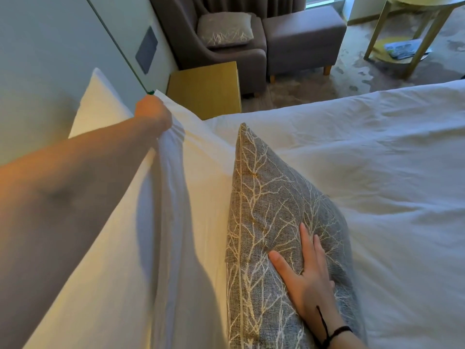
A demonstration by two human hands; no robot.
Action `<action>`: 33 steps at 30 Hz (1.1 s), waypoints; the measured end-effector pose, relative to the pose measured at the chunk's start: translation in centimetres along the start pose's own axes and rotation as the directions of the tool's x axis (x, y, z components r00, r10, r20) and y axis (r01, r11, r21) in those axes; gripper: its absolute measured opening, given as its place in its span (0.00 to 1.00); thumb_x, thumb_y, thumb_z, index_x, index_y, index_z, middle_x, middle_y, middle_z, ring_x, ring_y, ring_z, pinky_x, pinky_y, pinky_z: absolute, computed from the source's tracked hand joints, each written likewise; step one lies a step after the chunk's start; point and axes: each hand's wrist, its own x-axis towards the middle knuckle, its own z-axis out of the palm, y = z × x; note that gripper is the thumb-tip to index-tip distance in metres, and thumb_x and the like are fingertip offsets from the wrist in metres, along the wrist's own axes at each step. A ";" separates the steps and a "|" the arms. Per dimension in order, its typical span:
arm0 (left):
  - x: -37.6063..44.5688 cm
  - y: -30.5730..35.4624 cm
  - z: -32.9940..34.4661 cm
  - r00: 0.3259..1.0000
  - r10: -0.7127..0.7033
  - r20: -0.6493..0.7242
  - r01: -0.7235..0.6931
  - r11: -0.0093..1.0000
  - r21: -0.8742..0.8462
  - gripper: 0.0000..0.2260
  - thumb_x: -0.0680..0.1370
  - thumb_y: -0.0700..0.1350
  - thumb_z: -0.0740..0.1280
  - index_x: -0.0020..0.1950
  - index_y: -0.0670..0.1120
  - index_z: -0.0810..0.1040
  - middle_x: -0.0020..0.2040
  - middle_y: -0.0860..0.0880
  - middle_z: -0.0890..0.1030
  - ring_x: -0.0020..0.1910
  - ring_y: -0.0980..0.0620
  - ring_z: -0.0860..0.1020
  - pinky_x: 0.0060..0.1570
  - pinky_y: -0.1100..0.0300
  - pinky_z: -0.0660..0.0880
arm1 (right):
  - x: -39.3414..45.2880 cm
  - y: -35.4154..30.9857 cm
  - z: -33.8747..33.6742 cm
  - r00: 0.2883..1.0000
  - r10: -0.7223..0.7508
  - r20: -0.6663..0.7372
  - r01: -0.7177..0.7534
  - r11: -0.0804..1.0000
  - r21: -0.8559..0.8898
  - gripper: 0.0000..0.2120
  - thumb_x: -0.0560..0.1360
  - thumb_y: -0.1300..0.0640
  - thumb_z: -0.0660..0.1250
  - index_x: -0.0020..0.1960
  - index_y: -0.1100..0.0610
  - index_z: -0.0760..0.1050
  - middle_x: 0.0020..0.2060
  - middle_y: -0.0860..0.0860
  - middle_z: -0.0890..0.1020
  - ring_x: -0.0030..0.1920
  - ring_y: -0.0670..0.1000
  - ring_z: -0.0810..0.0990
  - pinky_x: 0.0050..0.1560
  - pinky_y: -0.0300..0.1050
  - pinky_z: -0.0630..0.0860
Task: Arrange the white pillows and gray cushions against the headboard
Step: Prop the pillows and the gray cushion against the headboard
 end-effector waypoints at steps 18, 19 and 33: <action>-31.4 4.6 0.9 0.864 0.397 0.309 -0.400 0.915 -0.056 0.47 0.69 0.73 0.63 0.76 0.61 0.37 0.37 0.53 0.76 0.30 0.52 0.75 0.28 0.58 0.70 | 2.3 4.3 -4.0 0.986 -0.081 0.148 0.075 0.996 0.049 0.35 0.67 0.21 0.54 0.71 0.24 0.47 0.78 0.38 0.49 0.76 0.41 0.47 0.74 0.63 0.50; -33.3 4.1 1.3 0.880 0.379 0.285 -0.378 0.924 -0.060 0.47 0.70 0.72 0.62 0.75 0.61 0.34 0.36 0.53 0.74 0.29 0.53 0.74 0.26 0.59 0.68 | 2.4 5.5 -4.7 0.990 -0.057 0.127 0.053 0.998 0.034 0.38 0.67 0.21 0.55 0.73 0.29 0.49 0.78 0.41 0.50 0.76 0.42 0.47 0.75 0.61 0.51; -35.8 -3.9 0.4 0.921 0.381 -0.077 -0.348 0.721 -0.600 0.13 0.80 0.45 0.62 0.57 0.63 0.69 0.33 0.58 0.78 0.23 0.58 0.76 0.21 0.64 0.70 | 2.8 3.7 1.2 0.957 0.071 0.283 -0.103 0.990 0.099 0.50 0.61 0.16 0.51 0.77 0.37 0.45 0.77 0.44 0.58 0.75 0.52 0.60 0.72 0.56 0.58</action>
